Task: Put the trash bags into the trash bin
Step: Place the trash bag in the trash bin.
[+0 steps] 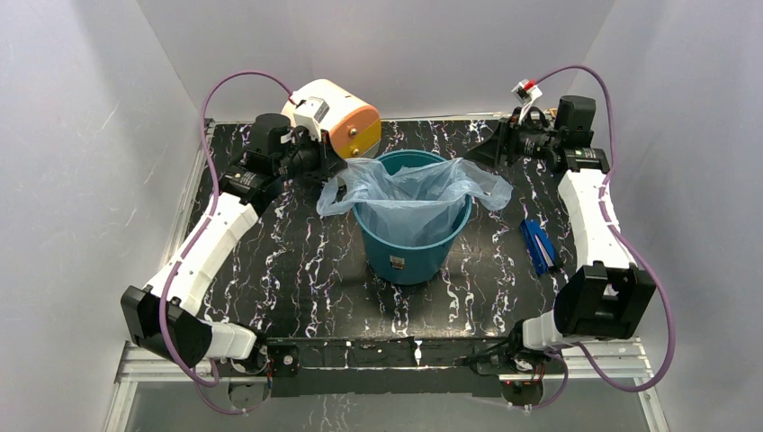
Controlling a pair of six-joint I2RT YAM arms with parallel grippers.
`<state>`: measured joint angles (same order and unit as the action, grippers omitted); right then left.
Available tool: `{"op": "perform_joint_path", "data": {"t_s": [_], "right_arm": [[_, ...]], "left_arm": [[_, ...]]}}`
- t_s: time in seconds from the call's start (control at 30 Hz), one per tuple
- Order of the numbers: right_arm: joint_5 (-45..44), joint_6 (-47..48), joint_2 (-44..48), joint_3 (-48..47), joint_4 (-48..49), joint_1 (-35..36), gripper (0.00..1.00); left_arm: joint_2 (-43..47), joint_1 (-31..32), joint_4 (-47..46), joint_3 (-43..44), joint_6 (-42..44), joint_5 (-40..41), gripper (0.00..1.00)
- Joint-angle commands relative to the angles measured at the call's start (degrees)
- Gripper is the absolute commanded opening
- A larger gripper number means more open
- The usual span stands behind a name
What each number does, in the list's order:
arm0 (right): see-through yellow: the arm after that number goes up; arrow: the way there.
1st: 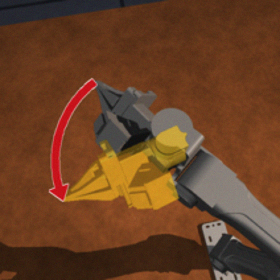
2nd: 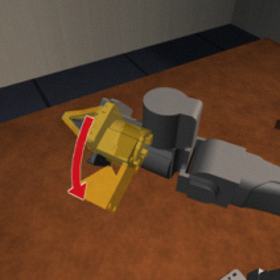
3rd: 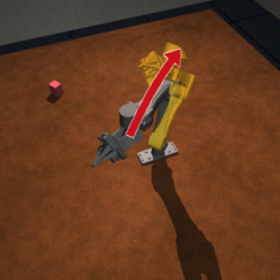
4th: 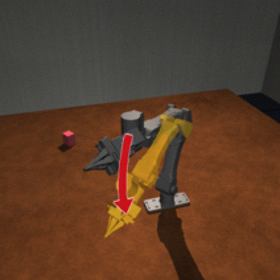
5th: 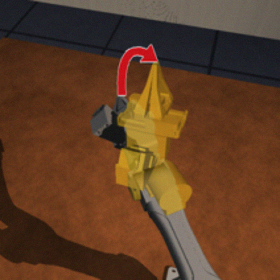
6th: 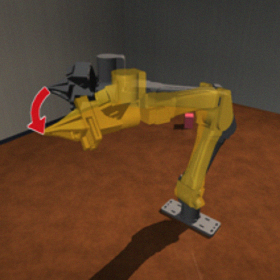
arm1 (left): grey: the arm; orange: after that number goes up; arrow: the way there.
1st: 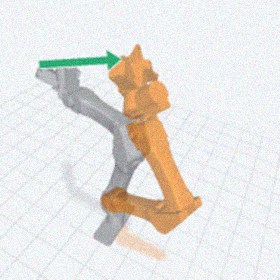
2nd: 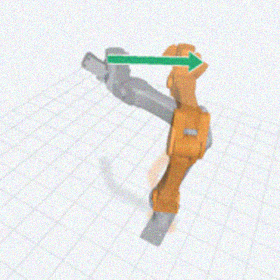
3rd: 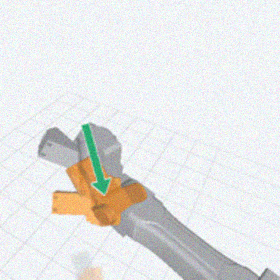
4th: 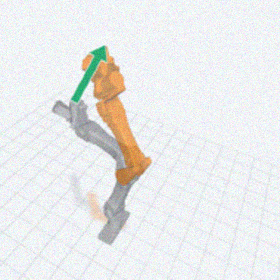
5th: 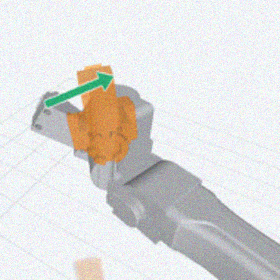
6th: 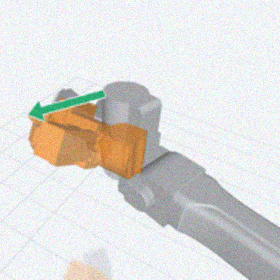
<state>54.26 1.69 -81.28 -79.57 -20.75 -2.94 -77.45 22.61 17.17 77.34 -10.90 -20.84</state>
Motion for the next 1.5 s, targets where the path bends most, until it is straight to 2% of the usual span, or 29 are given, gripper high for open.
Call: {"op": "perform_joint_path", "data": {"t_s": [0.0, 0.17, 0.23, 0.4, 0.53, 0.63, 0.83, 1.03, 1.23, 1.37, 1.47], "right_arm": [[11.9, 1.1, -1.8, -2.9, -4.8, 0.0, 0.75], [12.8, 0.0, -0.9, -0.1, -3.2, 0.1, 0.73], [12.3, 0.1, -1.2, 0.3, -3.1, 0.1, 0.69], [12.4, -1.0, -1.1, -0.2, -1.7, 0.0, 0.42], [5.3, -3.0, 1.3, 1.4, 2.8, 0.1, 0.0], [2.6, -5.8, 2.8, 2.1, 6.1, 0.1, 0.0], [-0.2, -8.6, 3.3, 1.7, 6.9, 0.0, 0.0], [-15.0, -14.5, 5.6, 5.5, 13.1, 0.0, 0.0], [-15.8, -16.7, 2.2, 6.4, 10.8, 0.0, 0.0], [-15.8, -16.9, -0.5, 7.9, 6.8, 0.0, 0.0], [-16.2, -19.8, -0.5, 12.5, 8.6, 0.0, 0.0]], "left_arm": [[2.9, -0.4, -0.1, 1.9, 0.6, -0.9, 0.0], [2.2, -0.4, 0.9, 2.7, 0.5, -2.0, 0.0], [2.0, -0.4, 0.8, 2.7, 0.5, -2.2, 0.0], [2.5, -0.5, 0.6, 2.7, 0.4, -2.0, 0.0], [2.8, -0.5, 0.9, 2.7, 0.3, -0.7, 0.0], [3.1, -0.6, 1.1, 2.8, 0.4, 0.8, 0.0], [3.3, -0.9, 1.1, 3.5, -0.2, 2.6, 0.0], [1.6, -1.2, 2.0, 5.1, -0.4, 3.7, 0.0], [0.1, -1.8, 3.5, 4.4, 0.2, 8.3, 0.0], [-0.1, -2.0, 2.9, -0.6, 0.8, 6.4, 0.0], [1.3, -2.0, -0.7, -7.1, 0.2, 5.1, 0.0]]}}
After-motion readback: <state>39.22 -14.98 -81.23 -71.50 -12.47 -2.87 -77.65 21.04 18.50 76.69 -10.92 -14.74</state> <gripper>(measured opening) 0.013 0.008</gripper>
